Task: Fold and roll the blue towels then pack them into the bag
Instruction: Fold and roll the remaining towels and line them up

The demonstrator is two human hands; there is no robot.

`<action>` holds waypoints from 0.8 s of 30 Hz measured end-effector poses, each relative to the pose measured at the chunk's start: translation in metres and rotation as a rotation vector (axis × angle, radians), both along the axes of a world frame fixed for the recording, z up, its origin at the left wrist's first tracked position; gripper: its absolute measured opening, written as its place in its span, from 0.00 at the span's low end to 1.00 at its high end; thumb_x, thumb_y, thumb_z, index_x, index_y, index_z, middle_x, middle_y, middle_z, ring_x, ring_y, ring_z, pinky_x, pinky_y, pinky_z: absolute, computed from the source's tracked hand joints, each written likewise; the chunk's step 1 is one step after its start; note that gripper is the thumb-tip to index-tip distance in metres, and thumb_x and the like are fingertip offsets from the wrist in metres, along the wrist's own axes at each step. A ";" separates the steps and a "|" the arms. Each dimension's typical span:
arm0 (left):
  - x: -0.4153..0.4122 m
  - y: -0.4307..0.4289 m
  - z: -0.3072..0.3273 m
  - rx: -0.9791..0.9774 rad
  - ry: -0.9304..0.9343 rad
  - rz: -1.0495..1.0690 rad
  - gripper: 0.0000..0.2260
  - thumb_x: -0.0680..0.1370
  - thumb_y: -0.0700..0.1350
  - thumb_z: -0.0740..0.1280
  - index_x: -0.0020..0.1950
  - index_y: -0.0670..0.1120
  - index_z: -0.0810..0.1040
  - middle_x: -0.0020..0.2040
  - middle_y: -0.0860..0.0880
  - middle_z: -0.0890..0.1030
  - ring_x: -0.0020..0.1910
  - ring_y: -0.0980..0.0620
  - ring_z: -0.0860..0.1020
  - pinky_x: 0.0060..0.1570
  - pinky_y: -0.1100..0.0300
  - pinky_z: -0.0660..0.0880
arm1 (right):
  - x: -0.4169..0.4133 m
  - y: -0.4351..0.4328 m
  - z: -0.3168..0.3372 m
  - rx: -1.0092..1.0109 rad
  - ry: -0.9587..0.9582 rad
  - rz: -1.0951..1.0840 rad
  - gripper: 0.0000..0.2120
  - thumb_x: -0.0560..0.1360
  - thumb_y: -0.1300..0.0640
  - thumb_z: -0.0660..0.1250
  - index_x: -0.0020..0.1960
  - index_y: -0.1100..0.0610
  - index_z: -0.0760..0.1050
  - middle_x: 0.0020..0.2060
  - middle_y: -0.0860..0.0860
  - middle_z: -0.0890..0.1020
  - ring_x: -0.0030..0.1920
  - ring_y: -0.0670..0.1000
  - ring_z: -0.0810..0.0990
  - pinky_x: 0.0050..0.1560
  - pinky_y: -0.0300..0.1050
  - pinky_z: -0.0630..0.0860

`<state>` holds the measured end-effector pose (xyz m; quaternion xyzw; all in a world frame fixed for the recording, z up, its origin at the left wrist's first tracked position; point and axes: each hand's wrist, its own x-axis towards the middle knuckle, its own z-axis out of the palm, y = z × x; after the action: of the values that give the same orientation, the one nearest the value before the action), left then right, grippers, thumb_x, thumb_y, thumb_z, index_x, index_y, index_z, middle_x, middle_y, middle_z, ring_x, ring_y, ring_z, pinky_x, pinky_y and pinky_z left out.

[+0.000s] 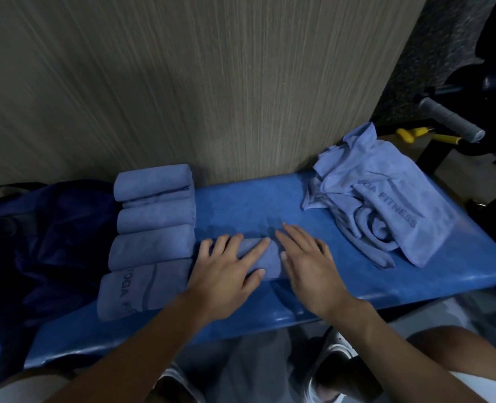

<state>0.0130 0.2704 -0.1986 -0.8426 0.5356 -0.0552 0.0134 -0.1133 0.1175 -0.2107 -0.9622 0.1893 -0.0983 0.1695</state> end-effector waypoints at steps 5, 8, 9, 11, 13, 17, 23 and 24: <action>-0.004 0.002 -0.014 0.031 0.033 0.000 0.27 0.82 0.59 0.48 0.80 0.54 0.52 0.76 0.39 0.63 0.75 0.39 0.61 0.71 0.40 0.61 | -0.004 0.000 -0.008 -0.017 0.101 0.030 0.34 0.77 0.38 0.31 0.79 0.49 0.50 0.78 0.44 0.52 0.78 0.46 0.44 0.76 0.55 0.48; -0.005 0.001 -0.016 0.053 0.046 0.008 0.27 0.81 0.59 0.48 0.80 0.53 0.50 0.76 0.39 0.63 0.75 0.38 0.62 0.70 0.38 0.62 | -0.005 -0.001 -0.015 -0.071 0.154 0.027 0.35 0.77 0.38 0.28 0.79 0.50 0.46 0.79 0.45 0.51 0.78 0.48 0.44 0.76 0.58 0.47; -0.005 0.001 -0.016 0.059 0.054 0.010 0.27 0.81 0.59 0.48 0.80 0.53 0.50 0.75 0.38 0.63 0.74 0.38 0.63 0.70 0.38 0.62 | -0.005 -0.001 -0.015 -0.081 0.158 0.023 0.35 0.77 0.38 0.27 0.79 0.50 0.46 0.79 0.46 0.52 0.78 0.49 0.45 0.75 0.59 0.47; -0.006 0.001 -0.015 0.085 0.091 0.019 0.28 0.81 0.59 0.48 0.80 0.53 0.51 0.75 0.38 0.64 0.73 0.37 0.64 0.69 0.37 0.64 | -0.005 -0.001 -0.014 -0.083 0.165 0.021 0.34 0.77 0.38 0.27 0.79 0.49 0.44 0.79 0.46 0.51 0.78 0.50 0.45 0.75 0.60 0.48; -0.009 0.001 -0.013 0.080 0.135 0.031 0.27 0.81 0.60 0.44 0.80 0.55 0.48 0.77 0.40 0.61 0.74 0.38 0.61 0.70 0.37 0.61 | -0.005 0.000 -0.011 -0.065 0.189 0.019 0.34 0.75 0.38 0.29 0.79 0.47 0.41 0.79 0.45 0.48 0.78 0.48 0.41 0.76 0.60 0.45; -0.005 -0.004 0.001 0.046 0.350 0.146 0.25 0.80 0.61 0.38 0.77 0.64 0.46 0.78 0.51 0.55 0.76 0.49 0.53 0.73 0.45 0.52 | -0.001 0.001 -0.003 0.081 0.132 -0.202 0.38 0.73 0.30 0.42 0.78 0.48 0.47 0.75 0.47 0.60 0.76 0.48 0.52 0.73 0.55 0.50; 0.013 -0.019 0.020 0.077 0.358 0.246 0.28 0.76 0.63 0.60 0.73 0.51 0.66 0.66 0.50 0.71 0.66 0.46 0.68 0.65 0.50 0.64 | -0.003 -0.009 0.006 0.363 0.019 -0.342 0.39 0.68 0.35 0.70 0.73 0.48 0.63 0.64 0.46 0.72 0.70 0.48 0.63 0.69 0.50 0.53; 0.017 -0.020 0.022 0.098 0.406 0.259 0.26 0.74 0.64 0.62 0.67 0.52 0.72 0.62 0.49 0.73 0.63 0.47 0.70 0.63 0.50 0.67 | -0.003 -0.010 0.004 0.355 0.029 -0.340 0.36 0.67 0.35 0.71 0.70 0.47 0.66 0.62 0.46 0.73 0.68 0.48 0.64 0.68 0.49 0.54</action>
<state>0.0298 0.2500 -0.1771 -0.8964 0.4167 0.1436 -0.0469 -0.1162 0.1077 -0.2063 -0.8729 0.3651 -0.0769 0.3143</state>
